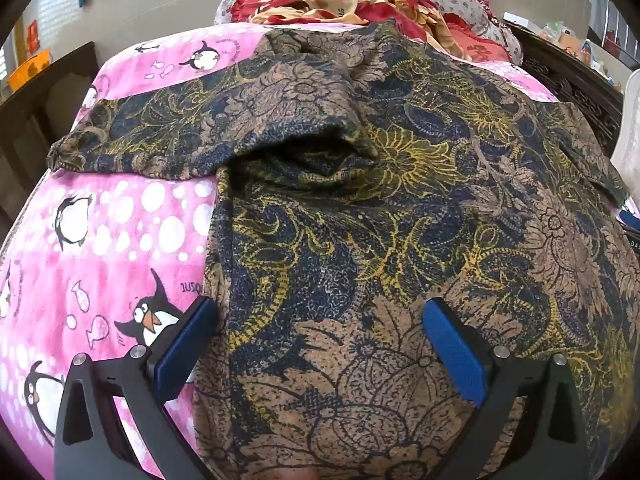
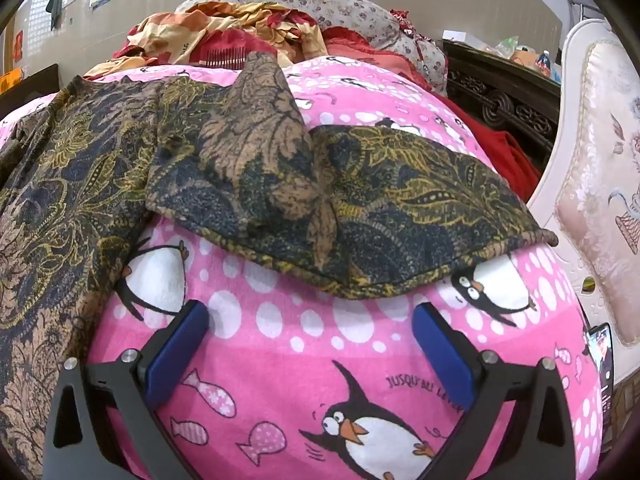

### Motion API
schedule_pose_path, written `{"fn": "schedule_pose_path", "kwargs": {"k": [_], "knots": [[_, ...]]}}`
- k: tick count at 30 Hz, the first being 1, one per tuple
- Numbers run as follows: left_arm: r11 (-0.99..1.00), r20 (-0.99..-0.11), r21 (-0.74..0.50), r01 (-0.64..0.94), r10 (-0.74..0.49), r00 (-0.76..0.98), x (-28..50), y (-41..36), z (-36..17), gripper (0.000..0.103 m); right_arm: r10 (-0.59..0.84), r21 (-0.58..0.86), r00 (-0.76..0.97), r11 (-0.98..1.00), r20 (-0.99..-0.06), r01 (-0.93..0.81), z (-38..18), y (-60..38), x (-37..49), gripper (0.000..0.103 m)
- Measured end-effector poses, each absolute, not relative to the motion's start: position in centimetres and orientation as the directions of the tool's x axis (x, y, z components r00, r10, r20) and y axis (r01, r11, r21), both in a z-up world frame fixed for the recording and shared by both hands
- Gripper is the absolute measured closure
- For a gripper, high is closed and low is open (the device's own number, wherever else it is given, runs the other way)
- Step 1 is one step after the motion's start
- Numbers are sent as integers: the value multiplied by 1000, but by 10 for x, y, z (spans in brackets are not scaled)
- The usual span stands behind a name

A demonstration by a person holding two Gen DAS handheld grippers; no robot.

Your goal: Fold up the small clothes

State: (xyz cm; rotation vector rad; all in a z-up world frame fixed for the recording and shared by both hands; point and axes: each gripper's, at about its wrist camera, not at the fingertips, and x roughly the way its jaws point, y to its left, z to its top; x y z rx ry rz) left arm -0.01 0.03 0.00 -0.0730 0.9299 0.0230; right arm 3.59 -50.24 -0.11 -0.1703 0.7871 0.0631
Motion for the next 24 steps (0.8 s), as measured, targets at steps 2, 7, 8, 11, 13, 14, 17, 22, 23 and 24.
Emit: {"fn": "schedule_pose_path", "kwargs": {"k": [2,7,8,11,13,14,17,22,23,24], "knots": [[997,-803,-51,-52,-10,596,0,1,0,14,-2,-123,703,985,-711,-122,-1,-504,38,0],[997,-805,-54,-53,-12,593,-1,4,0,14,-17,-147,720,982,-694,-118,0,-500,36,0],[997,-805,-51,-54,-9,594,-1,5,0,14,-9,-136,719,984,-694,-119,-2,-502,36,0],[998,-805,-25,-56,13,594,2,3,-2,14,6,-114,715,986,-699,-120,-3,-505,38,0],[998,-804,-14,-55,22,595,3,5,-2,14,-9,-124,708,986,-706,-111,-2,-507,38,0],[998,-804,-12,-55,23,594,2,0,-2,14,-27,-139,706,985,-707,-102,-4,-506,36,0],[998,-806,-16,-56,21,592,3,-9,-3,14,-27,-130,675,986,-737,-103,1,-503,32,0],[998,-805,-28,-59,13,593,5,-11,-5,14,3,-37,619,998,-786,-53,42,-523,-19,0],[998,-805,-30,-59,11,594,5,-12,-5,14,18,-24,627,998,-779,-58,51,-523,-30,0],[998,-804,-33,-59,9,594,5,-11,-5,14,42,-5,638,997,-769,-72,65,-520,-46,0]]}}
